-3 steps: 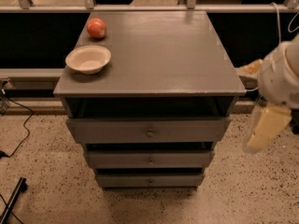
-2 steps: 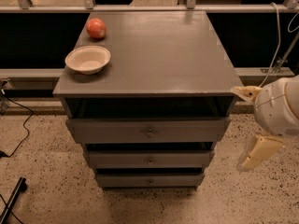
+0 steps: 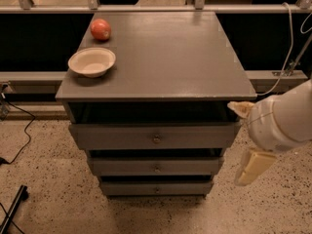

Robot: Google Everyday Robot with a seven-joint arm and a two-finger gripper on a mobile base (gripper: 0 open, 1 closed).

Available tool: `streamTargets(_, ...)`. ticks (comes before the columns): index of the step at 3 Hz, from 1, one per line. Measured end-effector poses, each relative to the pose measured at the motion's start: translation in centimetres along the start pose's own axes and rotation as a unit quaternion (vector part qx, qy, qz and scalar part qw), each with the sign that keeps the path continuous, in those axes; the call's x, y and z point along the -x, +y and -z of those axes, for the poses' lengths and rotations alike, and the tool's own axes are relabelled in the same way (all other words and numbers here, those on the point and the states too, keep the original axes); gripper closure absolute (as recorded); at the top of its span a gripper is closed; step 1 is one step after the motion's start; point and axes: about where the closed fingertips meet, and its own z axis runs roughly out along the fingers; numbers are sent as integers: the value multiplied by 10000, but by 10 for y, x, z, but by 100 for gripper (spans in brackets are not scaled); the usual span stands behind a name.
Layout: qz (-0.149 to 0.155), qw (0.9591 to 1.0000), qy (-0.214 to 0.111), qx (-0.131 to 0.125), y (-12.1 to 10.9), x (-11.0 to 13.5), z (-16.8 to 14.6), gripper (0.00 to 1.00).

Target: Open top drawer

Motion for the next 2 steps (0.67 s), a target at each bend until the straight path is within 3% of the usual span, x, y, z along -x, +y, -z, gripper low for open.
streamTargets(1,-49,9996,257,-75,21,-10,-58,0)
streamTargets(2,-57,9990,268,-339,15,-12,-67,0)
